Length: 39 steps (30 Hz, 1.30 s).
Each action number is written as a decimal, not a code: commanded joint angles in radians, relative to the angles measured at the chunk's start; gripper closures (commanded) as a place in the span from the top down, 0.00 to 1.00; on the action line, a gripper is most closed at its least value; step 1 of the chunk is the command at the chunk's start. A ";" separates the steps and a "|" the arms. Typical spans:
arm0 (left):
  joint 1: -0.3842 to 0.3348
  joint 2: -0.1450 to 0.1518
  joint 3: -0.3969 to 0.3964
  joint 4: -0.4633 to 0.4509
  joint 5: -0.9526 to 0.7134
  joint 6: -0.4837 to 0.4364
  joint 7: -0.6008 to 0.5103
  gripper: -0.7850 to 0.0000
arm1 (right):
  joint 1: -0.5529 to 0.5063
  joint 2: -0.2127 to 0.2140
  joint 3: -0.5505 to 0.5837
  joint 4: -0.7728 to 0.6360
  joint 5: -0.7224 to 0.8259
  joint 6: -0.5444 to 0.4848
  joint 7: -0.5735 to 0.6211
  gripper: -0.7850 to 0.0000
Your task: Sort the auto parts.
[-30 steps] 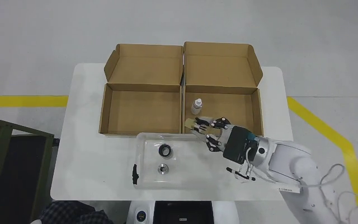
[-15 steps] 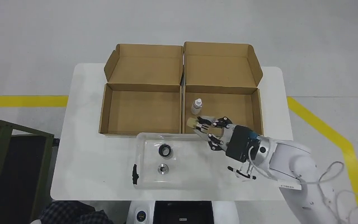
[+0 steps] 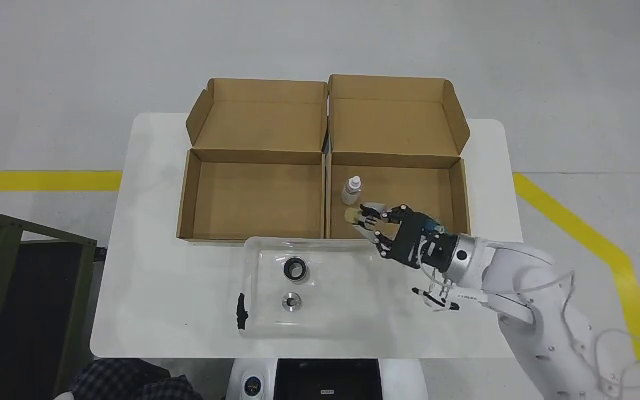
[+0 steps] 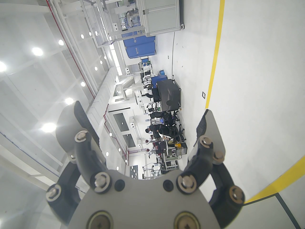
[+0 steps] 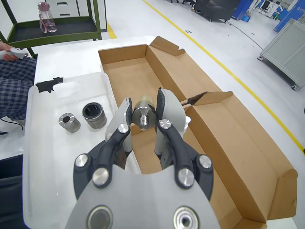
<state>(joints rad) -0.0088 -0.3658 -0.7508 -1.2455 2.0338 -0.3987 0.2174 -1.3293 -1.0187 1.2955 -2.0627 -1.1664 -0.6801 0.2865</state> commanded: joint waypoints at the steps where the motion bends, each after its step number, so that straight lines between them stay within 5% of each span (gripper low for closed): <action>1: 0.000 0.000 0.000 0.000 0.000 0.000 0.000 1.00 | 0.011 0.001 0.003 0.012 0.005 0.002 0.035 0.00; 39: 0.000 0.000 0.000 0.000 0.000 0.000 0.000 1.00 | 0.340 -0.034 -0.210 0.423 0.031 0.026 0.390 0.00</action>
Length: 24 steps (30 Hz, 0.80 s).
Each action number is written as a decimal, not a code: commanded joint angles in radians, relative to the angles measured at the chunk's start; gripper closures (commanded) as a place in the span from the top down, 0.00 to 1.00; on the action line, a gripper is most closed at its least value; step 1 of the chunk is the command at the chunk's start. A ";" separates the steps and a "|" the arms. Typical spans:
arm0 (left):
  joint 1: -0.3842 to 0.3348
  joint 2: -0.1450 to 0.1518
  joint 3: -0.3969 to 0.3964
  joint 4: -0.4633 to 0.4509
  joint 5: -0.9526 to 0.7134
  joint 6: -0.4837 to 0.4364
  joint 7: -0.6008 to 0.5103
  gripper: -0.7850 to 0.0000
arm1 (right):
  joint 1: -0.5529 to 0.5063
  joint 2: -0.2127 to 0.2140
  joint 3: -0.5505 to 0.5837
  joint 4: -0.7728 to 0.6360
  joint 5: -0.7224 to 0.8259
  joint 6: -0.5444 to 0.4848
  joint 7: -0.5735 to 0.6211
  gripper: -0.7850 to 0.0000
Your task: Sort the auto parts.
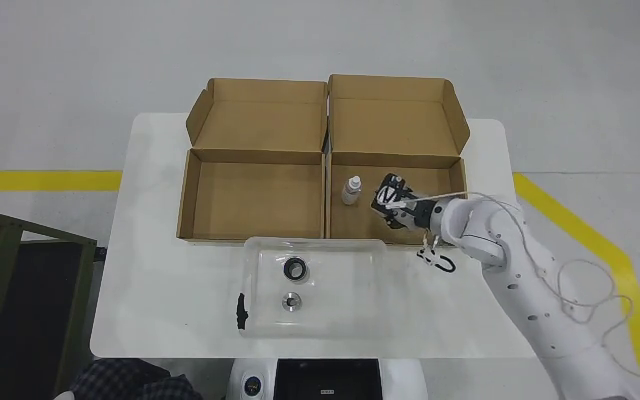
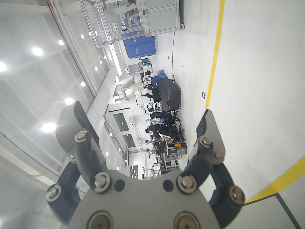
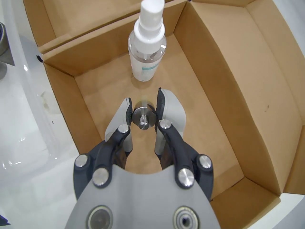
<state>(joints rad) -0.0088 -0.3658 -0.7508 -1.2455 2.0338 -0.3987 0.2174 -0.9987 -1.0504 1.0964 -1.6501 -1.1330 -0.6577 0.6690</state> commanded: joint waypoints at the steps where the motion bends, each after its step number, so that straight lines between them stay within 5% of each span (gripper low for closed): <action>1: 0.000 0.000 0.000 0.000 0.000 0.000 0.000 1.00 | 0.016 -0.004 -0.019 0.020 -0.004 0.006 0.012 0.00; 10: 0.000 0.000 0.000 0.000 0.000 0.000 0.000 1.00 | 0.069 -0.018 -0.074 0.072 -0.026 0.024 0.036 0.00; 14: 0.000 0.000 0.000 0.000 0.000 0.000 0.000 1.00 | 0.088 -0.024 -0.095 0.090 -0.031 0.029 0.042 0.27; 19: 0.000 0.000 0.000 0.000 0.000 0.000 0.000 1.00 | 0.109 -0.034 -0.123 0.114 -0.031 0.037 0.042 0.24; 24: 0.000 0.000 0.000 0.000 0.000 0.000 0.000 1.00 | 0.120 -0.039 -0.133 0.120 -0.026 0.045 0.037 0.36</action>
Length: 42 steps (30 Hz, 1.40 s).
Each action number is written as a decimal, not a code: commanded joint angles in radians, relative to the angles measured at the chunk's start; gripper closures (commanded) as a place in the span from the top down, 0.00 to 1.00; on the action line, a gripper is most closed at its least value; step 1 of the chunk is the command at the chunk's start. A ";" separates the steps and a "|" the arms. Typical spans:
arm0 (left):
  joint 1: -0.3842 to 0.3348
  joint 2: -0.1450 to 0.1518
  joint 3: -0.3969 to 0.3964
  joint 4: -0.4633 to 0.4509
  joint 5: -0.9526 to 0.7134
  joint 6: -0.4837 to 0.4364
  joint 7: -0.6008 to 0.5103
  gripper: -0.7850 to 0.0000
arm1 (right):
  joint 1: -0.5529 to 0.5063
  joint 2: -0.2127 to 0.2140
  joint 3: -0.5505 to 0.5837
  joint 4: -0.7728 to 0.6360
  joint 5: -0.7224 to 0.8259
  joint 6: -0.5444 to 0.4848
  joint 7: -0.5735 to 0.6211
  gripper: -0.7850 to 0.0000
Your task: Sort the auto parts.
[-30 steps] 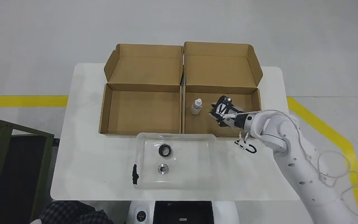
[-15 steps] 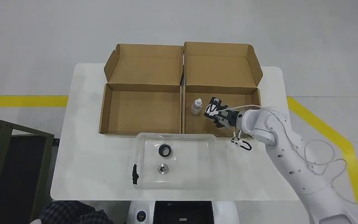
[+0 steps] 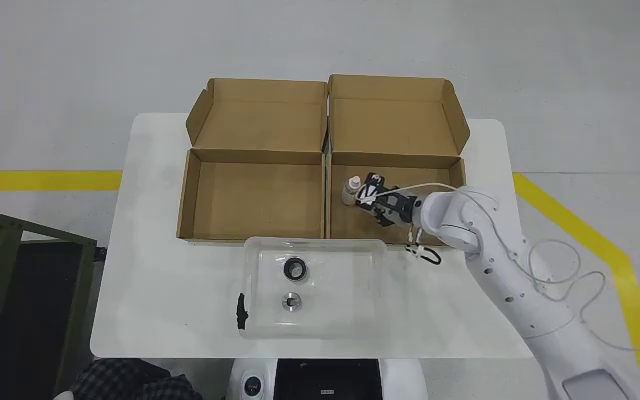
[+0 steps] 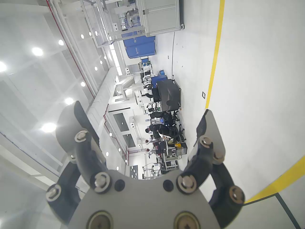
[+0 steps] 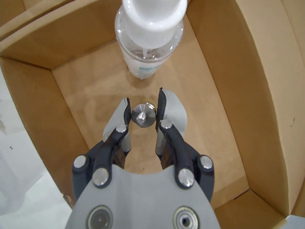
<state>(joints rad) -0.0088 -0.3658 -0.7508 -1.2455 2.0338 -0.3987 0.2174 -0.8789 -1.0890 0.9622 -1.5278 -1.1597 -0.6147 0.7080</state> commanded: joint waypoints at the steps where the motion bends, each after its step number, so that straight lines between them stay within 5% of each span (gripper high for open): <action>1: 0.000 0.000 0.000 0.000 0.000 0.000 0.000 1.00 | 0.000 0.000 0.004 -0.006 0.002 0.004 -0.002 0.39; 13: 0.000 0.000 0.000 0.000 0.000 0.000 0.000 1.00 | -0.079 0.025 0.102 -0.172 0.024 -0.004 -0.009 0.50; 19: 0.000 0.000 0.000 0.000 0.000 0.000 0.000 1.00 | -0.157 0.039 0.154 -0.306 0.042 -0.003 -0.013 0.72; 25: 0.000 0.000 0.000 0.000 0.000 0.000 0.000 1.00 | -0.244 0.050 0.174 -0.426 0.032 -0.021 -0.032 0.77; 42: 0.000 0.000 0.000 0.000 0.000 0.000 0.000 1.00 | -0.312 0.035 -0.008 -0.560 -0.047 -0.052 -0.115 0.85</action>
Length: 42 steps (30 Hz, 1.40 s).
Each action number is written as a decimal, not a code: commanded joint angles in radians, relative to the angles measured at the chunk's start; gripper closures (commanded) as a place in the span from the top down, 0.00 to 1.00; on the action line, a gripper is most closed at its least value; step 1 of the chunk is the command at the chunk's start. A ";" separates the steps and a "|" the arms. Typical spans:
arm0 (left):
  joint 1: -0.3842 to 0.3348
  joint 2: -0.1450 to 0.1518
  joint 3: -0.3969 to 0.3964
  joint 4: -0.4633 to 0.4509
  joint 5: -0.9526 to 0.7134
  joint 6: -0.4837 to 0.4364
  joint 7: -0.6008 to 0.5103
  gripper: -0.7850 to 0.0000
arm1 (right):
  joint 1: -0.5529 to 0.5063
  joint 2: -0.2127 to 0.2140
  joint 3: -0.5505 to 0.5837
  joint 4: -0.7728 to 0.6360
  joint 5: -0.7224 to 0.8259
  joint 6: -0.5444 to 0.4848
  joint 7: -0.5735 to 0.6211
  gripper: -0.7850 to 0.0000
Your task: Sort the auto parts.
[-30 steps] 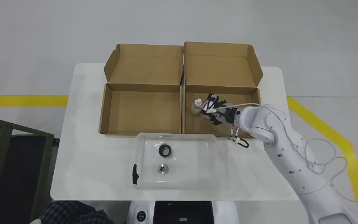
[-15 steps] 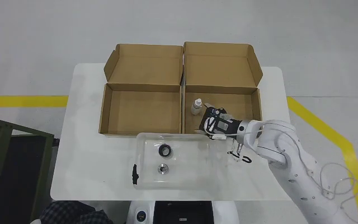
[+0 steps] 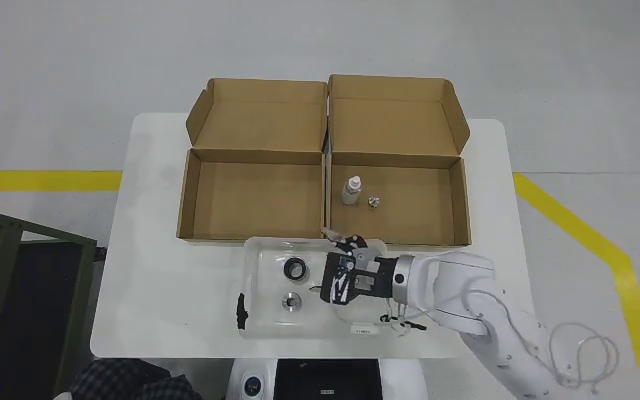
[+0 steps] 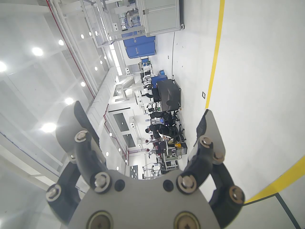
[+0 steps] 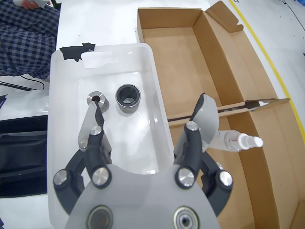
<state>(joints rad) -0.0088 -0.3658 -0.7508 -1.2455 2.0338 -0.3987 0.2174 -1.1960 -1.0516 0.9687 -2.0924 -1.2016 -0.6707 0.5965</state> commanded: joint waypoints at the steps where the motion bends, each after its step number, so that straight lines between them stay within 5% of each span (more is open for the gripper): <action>1: 0.000 0.000 0.000 0.000 0.000 0.000 0.000 1.00 | 0.011 -0.005 -0.027 0.008 -0.012 0.007 -0.006 0.85; 15: 0.000 0.000 0.000 0.000 0.000 0.000 0.000 1.00 | 0.083 -0.041 -0.163 0.101 -0.058 0.031 -0.047 0.91; 30: 0.000 0.000 0.000 0.000 0.000 0.000 0.000 1.00 | 0.145 -0.078 -0.242 0.232 -0.073 0.049 -0.075 0.80; 42: 0.000 0.000 0.000 0.000 0.000 0.000 0.000 1.00 | 0.185 -0.101 -0.264 0.328 -0.068 0.071 -0.085 0.80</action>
<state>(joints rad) -0.0088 -0.3658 -0.7508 -1.2455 2.0338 -0.3987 0.2174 -1.0145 -1.1511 0.7060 -1.7730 -1.2696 -0.6016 0.5112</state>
